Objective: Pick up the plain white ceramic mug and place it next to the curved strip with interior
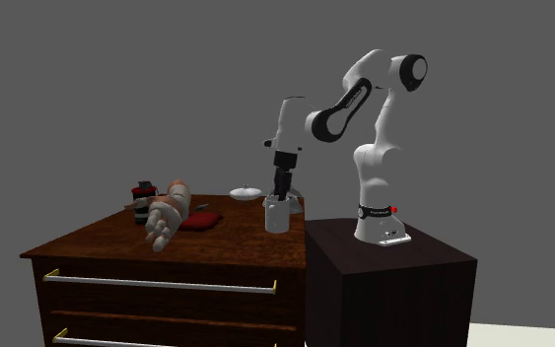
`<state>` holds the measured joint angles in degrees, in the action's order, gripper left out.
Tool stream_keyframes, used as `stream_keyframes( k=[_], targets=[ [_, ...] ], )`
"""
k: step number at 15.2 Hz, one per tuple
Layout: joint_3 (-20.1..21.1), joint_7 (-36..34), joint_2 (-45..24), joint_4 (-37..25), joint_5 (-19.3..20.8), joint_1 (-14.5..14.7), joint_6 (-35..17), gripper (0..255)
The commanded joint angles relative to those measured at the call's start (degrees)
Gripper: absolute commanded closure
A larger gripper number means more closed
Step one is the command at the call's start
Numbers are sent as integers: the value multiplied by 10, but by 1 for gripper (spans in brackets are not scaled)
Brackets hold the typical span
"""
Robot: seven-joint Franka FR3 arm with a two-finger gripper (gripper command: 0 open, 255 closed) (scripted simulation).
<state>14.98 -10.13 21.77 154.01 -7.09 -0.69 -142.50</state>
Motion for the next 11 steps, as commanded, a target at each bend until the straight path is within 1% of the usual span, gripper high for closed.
stream_keyframes(
  k=[1, 3, 11],
  targets=[
    [-4, 2, 27, -10, -3, 3, 37, 0],
    [-10, 4, 57, -23, -4, 5, 80, 0],
    [-10, 4, 57, -23, -4, 5, 80, 0]
  ],
)
